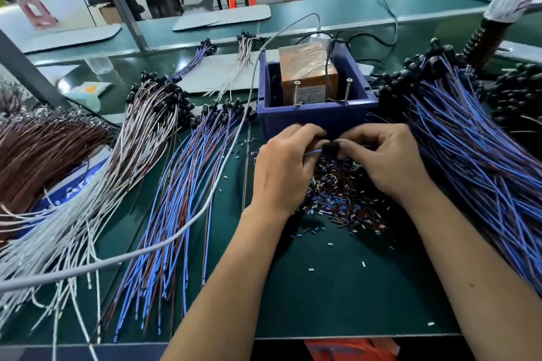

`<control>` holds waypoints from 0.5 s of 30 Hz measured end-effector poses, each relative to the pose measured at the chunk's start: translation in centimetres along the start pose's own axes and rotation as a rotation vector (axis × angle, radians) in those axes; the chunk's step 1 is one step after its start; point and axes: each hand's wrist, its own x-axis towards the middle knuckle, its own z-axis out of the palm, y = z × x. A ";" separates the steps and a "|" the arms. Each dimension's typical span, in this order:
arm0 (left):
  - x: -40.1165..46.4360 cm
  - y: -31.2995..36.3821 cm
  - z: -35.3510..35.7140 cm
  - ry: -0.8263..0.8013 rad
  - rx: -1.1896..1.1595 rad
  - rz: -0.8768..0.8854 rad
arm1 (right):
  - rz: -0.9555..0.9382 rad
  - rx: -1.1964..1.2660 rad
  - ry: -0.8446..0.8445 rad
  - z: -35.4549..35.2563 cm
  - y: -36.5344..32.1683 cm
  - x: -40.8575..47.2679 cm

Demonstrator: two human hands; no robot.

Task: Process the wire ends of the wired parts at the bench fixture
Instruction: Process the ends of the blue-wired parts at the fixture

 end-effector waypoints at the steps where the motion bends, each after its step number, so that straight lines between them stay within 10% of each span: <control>1: 0.0 0.0 0.1 -0.017 -0.027 0.012 | 0.005 0.009 -0.014 0.2 0.0 -0.1; 15: 0.0 -0.9 1.0 -0.024 -0.192 -0.202 | 0.218 0.222 0.212 -0.4 0.5 -0.2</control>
